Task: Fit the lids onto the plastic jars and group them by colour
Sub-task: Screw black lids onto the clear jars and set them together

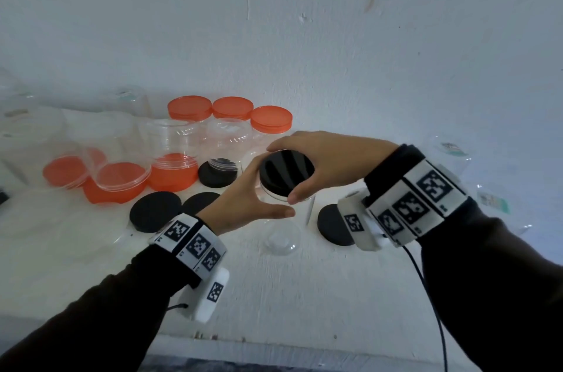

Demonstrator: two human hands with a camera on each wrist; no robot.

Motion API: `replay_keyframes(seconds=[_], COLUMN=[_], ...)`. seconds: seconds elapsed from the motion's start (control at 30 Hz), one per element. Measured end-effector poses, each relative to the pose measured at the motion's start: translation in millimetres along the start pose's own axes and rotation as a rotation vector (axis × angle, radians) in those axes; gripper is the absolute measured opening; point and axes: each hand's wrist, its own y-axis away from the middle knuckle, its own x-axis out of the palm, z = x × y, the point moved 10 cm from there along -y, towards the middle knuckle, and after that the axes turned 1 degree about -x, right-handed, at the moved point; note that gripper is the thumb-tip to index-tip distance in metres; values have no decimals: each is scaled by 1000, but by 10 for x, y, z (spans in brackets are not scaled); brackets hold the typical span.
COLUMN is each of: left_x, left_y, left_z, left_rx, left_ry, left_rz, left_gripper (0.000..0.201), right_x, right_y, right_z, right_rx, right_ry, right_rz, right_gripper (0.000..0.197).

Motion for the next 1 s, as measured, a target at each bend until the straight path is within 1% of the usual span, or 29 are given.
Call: replay_keyframes(seconds=[0.13,0.2,0.33,0.47,0.53,0.67,0.87,1.0], left_x=[19,38,75,101,106,111,114,125], left_y=[-6,-15,-31,-40,-51,-64,-77,-71], left_z=[36,44,57,58,71,98,107,88], left_rx=[-17,-17,-25,-32,-36,-43,-64,-61], left_ry=[19,39,91,125,138,179,221,217], left_rz=[25,47,83,113,128,153,190,204], left_gripper=[91,87,81,75,78,95,97,94], right_x=[81,118,124,133,132,124,131,146], right_y=[-87,-105,-127,-146,-152,-148,-156,-171], right_z=[-9,-8,9,34,41,70,124,111], right_rx=[48,66,67,50,44,22,1,14], right_ry=[83,122,137,148,149,160,200,203], right_rz=[96,141,163,175,186,196,225,216], right_gripper=[88,85,77,78,78,77,78,76])
